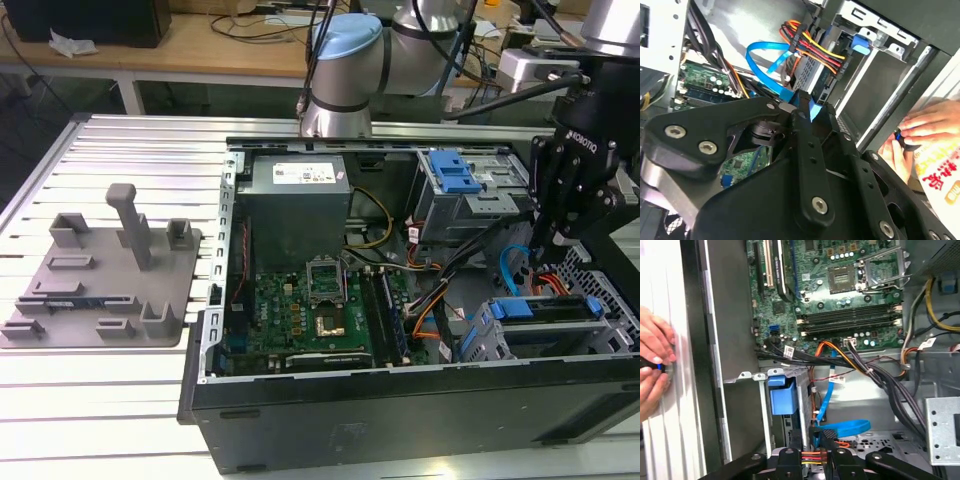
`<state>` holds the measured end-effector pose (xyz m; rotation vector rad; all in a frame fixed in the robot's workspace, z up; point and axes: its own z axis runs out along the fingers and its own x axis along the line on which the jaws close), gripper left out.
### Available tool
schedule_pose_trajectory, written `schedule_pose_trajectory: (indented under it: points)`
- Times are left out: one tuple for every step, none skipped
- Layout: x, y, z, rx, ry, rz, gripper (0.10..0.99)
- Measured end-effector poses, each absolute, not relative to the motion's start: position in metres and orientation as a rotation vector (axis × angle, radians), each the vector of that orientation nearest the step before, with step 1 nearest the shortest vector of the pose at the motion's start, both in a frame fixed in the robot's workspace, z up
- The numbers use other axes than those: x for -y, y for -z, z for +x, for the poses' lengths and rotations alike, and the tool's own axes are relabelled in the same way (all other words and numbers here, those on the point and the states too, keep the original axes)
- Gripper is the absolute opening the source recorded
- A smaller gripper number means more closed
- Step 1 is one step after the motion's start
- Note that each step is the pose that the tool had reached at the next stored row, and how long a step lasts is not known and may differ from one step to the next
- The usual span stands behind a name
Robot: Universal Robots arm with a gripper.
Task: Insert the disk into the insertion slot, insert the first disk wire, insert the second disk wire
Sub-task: 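Insert the second disk wire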
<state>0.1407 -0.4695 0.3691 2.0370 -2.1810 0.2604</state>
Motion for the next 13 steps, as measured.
schedule_pose_trajectory:
  points:
    - [0.4679, -0.3685, 0.1407, 2.177, -0.269, 2.032, 0.294]
    - [0.4664, -0.3679, 0.1407, 2.176, -0.272, 2.030, 0.294]
    - [0.4643, -0.3669, 0.1407, 2.175, -0.274, 2.028, 0.294]
    - [0.4617, -0.3656, 0.1407, 2.174, -0.277, 2.026, 0.294]
    - [0.4607, -0.3651, 0.1407, 2.174, -0.279, 2.024, 0.294]
    - [0.4603, -0.3647, 0.1407, 2.174, -0.280, 2.023, 0.294]
    - [0.4601, -0.3642, 0.1407, 2.169, -0.289, 2.017, 0.294]
    - [0.4601, -0.3639, 0.1407, 2.166, -0.296, 2.012, 0.294]
    - [0.4601, -0.3635, 0.1407, 2.164, -0.301, 2.009, 0.294]
    - [0.4600, -0.3628, 0.1407, 2.162, -0.306, 2.005, 0.294]
    - [0.4599, -0.3622, 0.1407, 2.162, -0.307, 2.004, 0.294]
    - [0.4599, -0.3616, 0.1407, 2.161, -0.308, 2.003, 0.294]
    - [0.4597, -0.3612, 0.1407, 2.161, -0.309, 2.003, 0.294]
